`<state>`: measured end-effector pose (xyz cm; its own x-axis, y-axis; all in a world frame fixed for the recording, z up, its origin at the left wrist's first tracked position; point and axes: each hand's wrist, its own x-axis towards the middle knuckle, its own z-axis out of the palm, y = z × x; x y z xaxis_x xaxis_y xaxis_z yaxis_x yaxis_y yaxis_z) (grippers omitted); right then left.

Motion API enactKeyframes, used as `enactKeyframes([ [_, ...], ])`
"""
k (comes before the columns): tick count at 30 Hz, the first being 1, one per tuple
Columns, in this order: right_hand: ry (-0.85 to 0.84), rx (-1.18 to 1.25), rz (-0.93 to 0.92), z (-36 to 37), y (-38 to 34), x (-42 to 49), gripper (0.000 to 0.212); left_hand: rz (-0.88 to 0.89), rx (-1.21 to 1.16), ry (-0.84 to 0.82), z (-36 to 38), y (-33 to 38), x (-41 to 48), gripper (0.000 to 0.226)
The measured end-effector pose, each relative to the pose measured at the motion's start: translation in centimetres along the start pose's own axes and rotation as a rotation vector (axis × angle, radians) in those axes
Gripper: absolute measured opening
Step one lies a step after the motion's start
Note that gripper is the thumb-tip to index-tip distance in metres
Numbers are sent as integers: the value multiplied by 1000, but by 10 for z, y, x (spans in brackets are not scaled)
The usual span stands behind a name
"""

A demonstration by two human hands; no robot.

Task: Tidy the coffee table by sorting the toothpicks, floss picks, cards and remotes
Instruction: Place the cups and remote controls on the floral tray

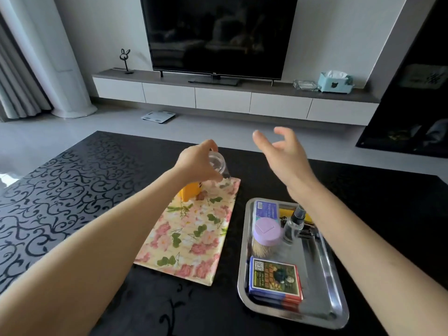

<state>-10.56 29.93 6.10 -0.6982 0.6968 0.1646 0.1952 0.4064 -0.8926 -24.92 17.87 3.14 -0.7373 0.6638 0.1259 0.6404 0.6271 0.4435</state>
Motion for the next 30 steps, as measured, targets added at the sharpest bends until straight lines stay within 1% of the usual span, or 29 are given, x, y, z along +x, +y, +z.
enactKeyframes([
  [2,23,-125,-53,-16,8,1,64,10,100,-106,15,5,16,69],
  [3,32,-168,-61,-22,13,1,62,8,142,-127,21,7,22,69],
  [6,39,-209,-53,-32,26,1,60,-10,206,-129,39,8,35,64],
  [11,27,-232,-42,-32,41,-1,58,-98,196,-122,47,3,49,59],
  [17,2,-292,-51,-28,48,-6,54,-88,197,-144,51,3,53,64],
  [19,2,-303,-49,-33,49,-9,53,-92,217,-184,49,4,51,74],
  [21,25,-312,-51,-44,48,-14,52,-103,266,-168,43,7,47,80],
  [23,79,-329,-44,-64,48,-22,51,-116,261,-83,34,15,40,71],
  [26,183,-414,-19,-106,54,-39,48,-100,173,26,23,36,23,53],
  [28,263,-519,19,-138,64,-56,47,-53,118,54,20,59,6,43],
  [30,344,-684,76,-173,80,-73,49,1,62,69,22,85,-10,38],
])
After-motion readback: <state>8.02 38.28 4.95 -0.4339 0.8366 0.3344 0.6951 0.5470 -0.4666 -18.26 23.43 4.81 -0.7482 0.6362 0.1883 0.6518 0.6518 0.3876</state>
